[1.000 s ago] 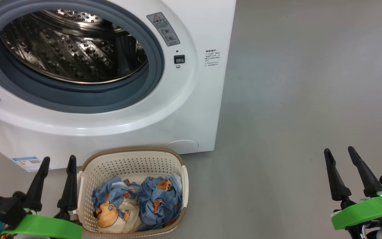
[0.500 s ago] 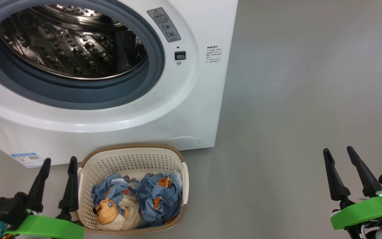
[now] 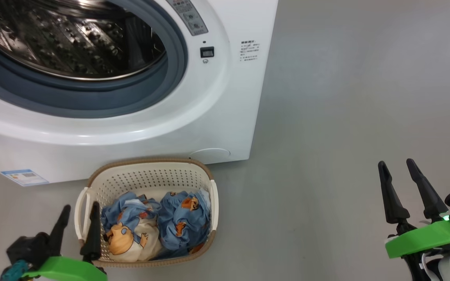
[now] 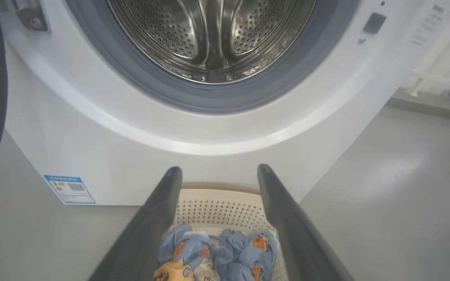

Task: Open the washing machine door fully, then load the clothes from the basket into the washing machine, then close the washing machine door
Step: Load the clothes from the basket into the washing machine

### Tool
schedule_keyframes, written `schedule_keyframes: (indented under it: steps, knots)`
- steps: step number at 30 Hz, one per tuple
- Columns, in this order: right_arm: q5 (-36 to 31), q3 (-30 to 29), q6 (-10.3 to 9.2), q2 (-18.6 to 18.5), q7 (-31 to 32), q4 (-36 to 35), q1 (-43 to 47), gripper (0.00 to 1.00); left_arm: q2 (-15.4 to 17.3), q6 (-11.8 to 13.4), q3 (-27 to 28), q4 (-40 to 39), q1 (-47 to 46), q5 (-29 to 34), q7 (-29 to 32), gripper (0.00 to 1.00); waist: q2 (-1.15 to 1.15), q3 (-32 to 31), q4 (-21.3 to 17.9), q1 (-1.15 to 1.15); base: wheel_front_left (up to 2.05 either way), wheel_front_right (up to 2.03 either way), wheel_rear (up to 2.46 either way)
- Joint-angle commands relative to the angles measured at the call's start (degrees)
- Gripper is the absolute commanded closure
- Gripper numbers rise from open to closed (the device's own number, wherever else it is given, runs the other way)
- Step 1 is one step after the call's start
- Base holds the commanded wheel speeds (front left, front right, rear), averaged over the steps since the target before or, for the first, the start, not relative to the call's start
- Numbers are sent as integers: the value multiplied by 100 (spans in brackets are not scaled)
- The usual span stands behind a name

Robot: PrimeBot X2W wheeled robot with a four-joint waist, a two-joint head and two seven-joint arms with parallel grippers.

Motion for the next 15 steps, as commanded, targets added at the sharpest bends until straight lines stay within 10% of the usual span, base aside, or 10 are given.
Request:
schedule_keyframes:
  steps: [1,15]
  knots:
    - [-21,112,32,-75,-70,-151,-146,0,86,4,153,95,-236,76,-32,0,0,90,-37,0,0,0,0]
    - [-48,229,32,98,-70,-218,-578,0,75,4,-736,2195,-1249,-266,-32,0,0,906,-173,0,0,0,0]
